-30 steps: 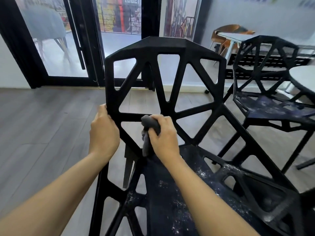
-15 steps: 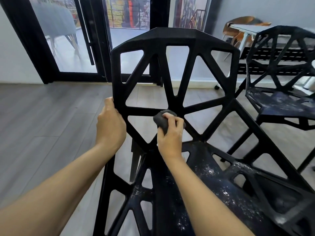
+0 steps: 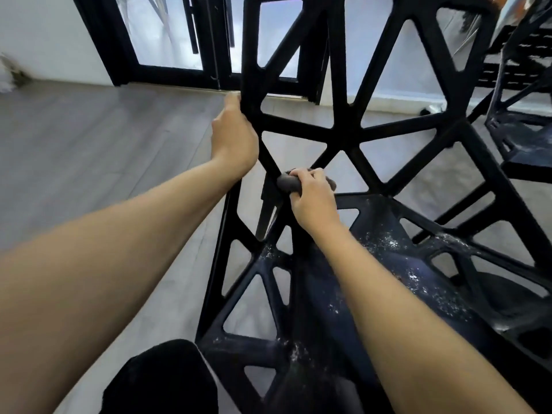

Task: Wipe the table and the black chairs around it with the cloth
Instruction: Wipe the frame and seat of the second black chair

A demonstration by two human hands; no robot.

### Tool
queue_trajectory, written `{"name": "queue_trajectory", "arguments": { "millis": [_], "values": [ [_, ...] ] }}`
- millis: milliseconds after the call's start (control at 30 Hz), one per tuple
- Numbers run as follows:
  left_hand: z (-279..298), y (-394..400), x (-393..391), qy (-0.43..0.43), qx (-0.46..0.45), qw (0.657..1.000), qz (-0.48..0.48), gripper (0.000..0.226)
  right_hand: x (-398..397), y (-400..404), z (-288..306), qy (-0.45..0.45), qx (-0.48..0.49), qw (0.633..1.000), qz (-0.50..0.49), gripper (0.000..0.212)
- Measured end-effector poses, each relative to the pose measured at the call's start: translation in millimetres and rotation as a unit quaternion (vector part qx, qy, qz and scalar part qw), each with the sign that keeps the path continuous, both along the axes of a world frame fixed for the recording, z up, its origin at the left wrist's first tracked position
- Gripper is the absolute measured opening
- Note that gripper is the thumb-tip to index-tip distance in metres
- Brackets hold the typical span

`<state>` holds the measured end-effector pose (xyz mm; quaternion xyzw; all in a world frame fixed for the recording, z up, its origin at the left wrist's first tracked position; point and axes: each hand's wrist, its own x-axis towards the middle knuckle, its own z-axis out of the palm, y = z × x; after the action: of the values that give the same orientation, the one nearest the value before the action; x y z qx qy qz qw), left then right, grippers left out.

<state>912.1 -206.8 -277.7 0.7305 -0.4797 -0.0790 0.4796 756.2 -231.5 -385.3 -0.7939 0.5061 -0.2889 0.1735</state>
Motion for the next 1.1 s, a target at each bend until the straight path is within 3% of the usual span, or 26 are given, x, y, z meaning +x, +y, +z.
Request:
{"name": "queue_trajectory", "arguments": {
  "millis": [133, 267, 400, 467, 567, 667, 767, 933, 1100],
  "values": [
    [8, 8, 5, 0.005, 0.038, 0.999, -0.02, 0.039, -3, -3, 17, 0.08, 0.041, 0.996, 0.013, 0.038],
    [-9, 50, 18, 0.004, 0.088, 0.994, -0.068, 0.038, -3, 1, 13, 0.076, 0.028, 0.997, 0.007, 0.037],
    [-44, 99, 12, -0.007, 0.062, 0.994, -0.093, 0.033, -5, -5, 12, 0.039, 0.045, 0.998, 0.01, 0.036],
    [-52, 98, 8, 0.027, 0.044, 0.995, -0.081, 0.034, -7, -8, 17, -0.02, 0.071, 0.997, -0.001, 0.031],
    [-55, 90, 3, 0.091, 0.039, 0.992, -0.077, 0.036, -2, 3, 29, -0.208, 0.124, 0.97, -0.029, 0.023],
    [-53, 91, 0, 0.063, 0.017, 0.995, -0.074, 0.035, 27, 36, 36, -0.339, 0.152, 0.926, 0.06, 0.022],
    [-58, 90, 7, 0.058, 0.002, 0.996, -0.074, 0.035, 52, 71, 20, -0.409, 0.182, 0.889, 0.095, 0.019],
    [-59, 89, 10, 0.042, 0.007, 0.995, -0.095, 0.036, 45, 103, 18, -0.389, 0.047, 0.92, 0.004, 0.028],
    [-61, 87, 11, 0.069, 0.004, 0.989, -0.129, 0.04, 32, 124, 33, -0.249, -0.005, 0.967, 0.054, 0.038]
  ]
}}
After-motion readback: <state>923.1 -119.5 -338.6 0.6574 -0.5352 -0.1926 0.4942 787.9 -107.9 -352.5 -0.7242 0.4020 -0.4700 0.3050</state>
